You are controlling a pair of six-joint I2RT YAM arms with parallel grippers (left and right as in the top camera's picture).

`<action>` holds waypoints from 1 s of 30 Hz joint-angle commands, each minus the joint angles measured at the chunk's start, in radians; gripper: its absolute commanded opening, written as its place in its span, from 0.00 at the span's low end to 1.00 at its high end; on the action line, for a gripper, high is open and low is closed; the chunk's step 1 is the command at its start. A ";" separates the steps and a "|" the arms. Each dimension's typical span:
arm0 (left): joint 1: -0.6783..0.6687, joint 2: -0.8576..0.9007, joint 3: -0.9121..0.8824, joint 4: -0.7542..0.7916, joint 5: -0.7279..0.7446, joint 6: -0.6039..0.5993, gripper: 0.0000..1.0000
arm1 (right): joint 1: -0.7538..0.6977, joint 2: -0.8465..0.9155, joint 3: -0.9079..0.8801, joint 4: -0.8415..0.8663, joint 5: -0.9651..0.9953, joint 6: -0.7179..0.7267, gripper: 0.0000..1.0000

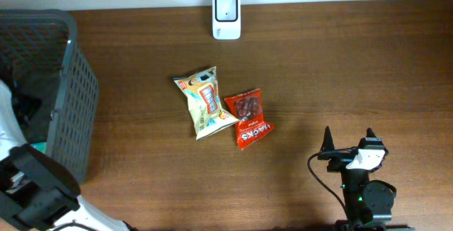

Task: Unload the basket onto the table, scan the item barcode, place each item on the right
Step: 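Reach the left gripper into the basket and grasp the Kleenex tissue pack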

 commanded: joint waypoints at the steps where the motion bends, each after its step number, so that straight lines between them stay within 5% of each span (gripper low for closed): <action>1: 0.048 -0.008 -0.113 0.055 0.026 -0.029 0.89 | -0.003 -0.008 -0.009 -0.002 0.008 0.004 0.99; 19: 0.046 -0.007 -0.412 0.401 0.034 -0.029 0.84 | -0.003 -0.008 -0.009 -0.002 0.008 0.004 0.98; 23: 0.047 -0.006 -0.430 0.445 0.016 -0.028 0.65 | -0.003 -0.008 -0.009 -0.002 0.008 0.004 0.99; 27: 0.047 -0.002 -0.431 0.459 0.017 -0.028 0.22 | -0.003 -0.008 -0.009 -0.002 0.009 0.004 0.99; 30: 0.047 -0.003 -0.431 0.439 0.057 -0.028 0.06 | -0.003 -0.008 -0.009 -0.002 0.008 0.004 0.99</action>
